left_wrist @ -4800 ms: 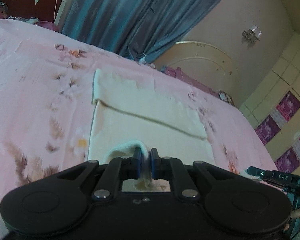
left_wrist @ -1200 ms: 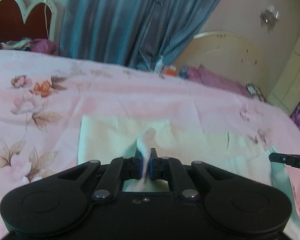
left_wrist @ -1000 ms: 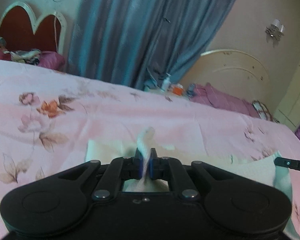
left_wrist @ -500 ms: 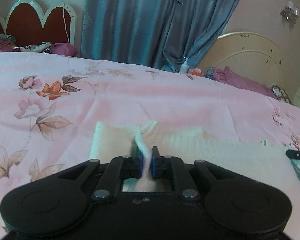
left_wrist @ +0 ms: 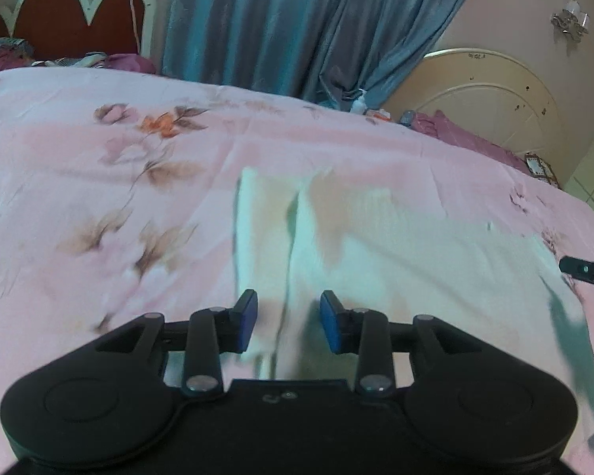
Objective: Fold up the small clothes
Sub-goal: 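Open both grippers and smooth the folded sweater flat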
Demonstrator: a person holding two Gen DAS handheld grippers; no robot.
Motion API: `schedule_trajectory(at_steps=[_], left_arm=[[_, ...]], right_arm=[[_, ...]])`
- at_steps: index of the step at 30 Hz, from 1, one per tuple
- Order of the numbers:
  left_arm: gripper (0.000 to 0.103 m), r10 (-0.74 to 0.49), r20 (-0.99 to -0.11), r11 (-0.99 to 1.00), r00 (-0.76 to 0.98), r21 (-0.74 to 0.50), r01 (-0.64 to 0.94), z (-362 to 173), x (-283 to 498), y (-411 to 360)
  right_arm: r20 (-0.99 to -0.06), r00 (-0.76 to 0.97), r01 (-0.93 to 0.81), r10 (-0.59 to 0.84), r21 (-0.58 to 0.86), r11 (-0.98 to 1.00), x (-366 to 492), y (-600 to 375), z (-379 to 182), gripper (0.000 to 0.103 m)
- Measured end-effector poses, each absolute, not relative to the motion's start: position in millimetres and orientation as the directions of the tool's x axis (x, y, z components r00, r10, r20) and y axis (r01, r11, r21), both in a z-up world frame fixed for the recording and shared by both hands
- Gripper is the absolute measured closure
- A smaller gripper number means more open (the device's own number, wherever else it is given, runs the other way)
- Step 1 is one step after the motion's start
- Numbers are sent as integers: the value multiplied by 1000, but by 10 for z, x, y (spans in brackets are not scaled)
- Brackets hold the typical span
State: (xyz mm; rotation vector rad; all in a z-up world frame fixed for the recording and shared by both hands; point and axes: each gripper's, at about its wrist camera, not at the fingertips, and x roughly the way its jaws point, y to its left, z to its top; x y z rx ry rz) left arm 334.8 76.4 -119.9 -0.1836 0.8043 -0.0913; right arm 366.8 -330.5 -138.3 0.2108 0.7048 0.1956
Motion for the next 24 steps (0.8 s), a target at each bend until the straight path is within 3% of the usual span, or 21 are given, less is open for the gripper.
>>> schedule_trajectory(at_steps=[2, 4, 10, 16, 19, 22, 24], left_arm=[[70, -152, -713, 978, 684, -208, 1, -1222, 3305, 799], [79, -152, -713, 977, 684, -213, -5, -1229, 3267, 813], [93, -122, -690, 984, 714, -177, -3, -1164, 3136, 744], [94, -63, -690, 994, 721, -105, -13, -1197, 3042, 657], [92, -54, -689, 996, 723, -90, -11, -1165, 3032, 619], [79, -39, -662, 997, 749, -77, -16, -1052, 2962, 579], [78, -56, -647, 996, 760, -89, -2, -966, 2917, 530]], right_arm=[[-629, 734, -112, 258, 262, 959, 3574, -3247, -1417, 46], [-638, 724, -113, 262, 264, 958, 3501, -3197, -1459, 46], [-646, 720, -107, 254, 258, 960, 3383, -3103, -1493, 46], [-685, 713, -100, 153, 116, 988, 3395, -3055, -1661, 46], [-687, 706, -85, 170, 156, 984, 3380, -3090, -1595, 46], [-657, 720, -88, 223, 232, 969, 3303, -3140, -1474, 46], [-654, 718, -95, 237, 246, 965, 3292, -3109, -1434, 46]])
